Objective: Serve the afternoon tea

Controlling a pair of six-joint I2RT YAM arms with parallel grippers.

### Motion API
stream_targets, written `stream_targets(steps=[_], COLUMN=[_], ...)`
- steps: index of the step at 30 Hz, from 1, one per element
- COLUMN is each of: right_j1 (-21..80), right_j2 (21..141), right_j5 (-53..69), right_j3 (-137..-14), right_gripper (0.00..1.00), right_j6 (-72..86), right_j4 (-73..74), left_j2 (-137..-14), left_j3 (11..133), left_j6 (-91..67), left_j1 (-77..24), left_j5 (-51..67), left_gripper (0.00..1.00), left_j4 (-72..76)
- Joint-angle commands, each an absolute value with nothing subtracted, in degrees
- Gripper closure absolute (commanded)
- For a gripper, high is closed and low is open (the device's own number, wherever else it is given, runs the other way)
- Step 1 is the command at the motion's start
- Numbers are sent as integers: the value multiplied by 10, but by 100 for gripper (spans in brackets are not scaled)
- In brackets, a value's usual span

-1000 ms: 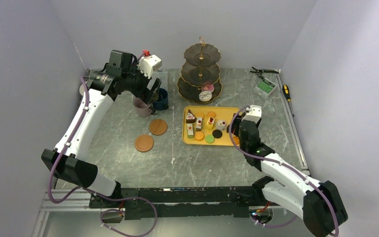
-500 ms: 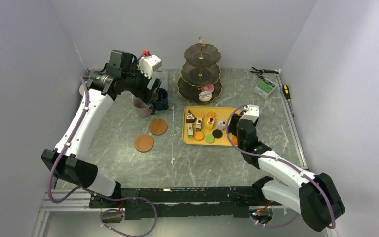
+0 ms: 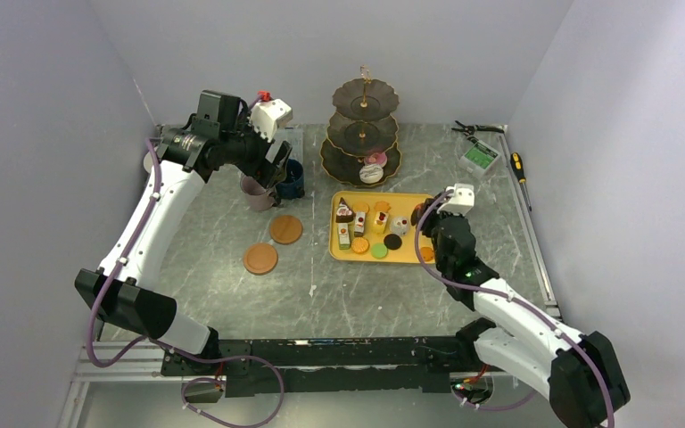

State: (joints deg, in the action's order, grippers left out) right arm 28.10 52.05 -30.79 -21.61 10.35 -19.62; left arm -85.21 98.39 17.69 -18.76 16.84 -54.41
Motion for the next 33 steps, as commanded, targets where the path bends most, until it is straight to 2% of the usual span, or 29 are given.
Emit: stream_targets(steps=[1,11,17,29,33], right_j1=[284,366,378,375,369], right_j2=[539,759,871,1020,1050], right_j5=[-256,-194,-183,-208,-220], right_j3=[-279,-422,-491,-585,-604], right_gripper=[56,55,55,54,51], right_j6=[78,62,63,35,35], right_j4=[-279,-395,-441,-511,-516], left_j2=[-846,-850,-851,-858,-860], left_j3=[1010,1013,1013,1009,1009], left_j6=[171,170,171,172,174], left_j1=[-185,-185,-186,-186,-186], left_j5=[182,179,179,181,179], left_gripper=[6,6,6,6,6], left_j4=[-541,-537,-535,-530,-530])
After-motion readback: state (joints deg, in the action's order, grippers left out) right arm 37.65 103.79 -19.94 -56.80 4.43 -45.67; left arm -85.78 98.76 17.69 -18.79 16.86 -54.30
